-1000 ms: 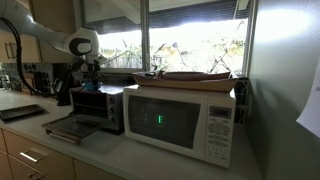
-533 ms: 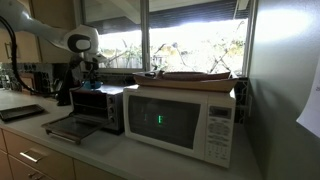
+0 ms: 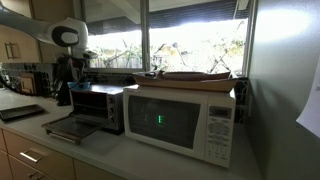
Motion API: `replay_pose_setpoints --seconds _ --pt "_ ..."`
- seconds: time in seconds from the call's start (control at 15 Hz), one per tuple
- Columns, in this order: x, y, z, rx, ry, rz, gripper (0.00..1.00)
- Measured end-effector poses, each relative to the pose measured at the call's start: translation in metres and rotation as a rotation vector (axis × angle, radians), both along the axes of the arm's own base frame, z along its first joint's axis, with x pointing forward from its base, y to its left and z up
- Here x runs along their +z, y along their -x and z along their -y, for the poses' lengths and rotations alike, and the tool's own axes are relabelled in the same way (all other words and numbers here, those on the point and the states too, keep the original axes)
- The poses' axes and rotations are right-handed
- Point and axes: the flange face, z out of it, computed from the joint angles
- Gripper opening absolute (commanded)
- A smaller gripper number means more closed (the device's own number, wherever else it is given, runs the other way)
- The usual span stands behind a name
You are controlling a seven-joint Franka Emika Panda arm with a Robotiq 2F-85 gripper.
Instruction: Open the microwave door of the microwave on the left and then put the blue bowl inside
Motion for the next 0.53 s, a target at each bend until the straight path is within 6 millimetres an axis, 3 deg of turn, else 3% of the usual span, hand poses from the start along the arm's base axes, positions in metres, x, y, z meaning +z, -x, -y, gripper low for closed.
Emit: replay_pose_setpoints --seconds 0.27,0.53 --pt "-0.034 0.025 -0.002 0.076 0.034 -0.040 0.05" --pt "-0.072 0.029 0.002 0.044 0.046 -0.079 0.04"
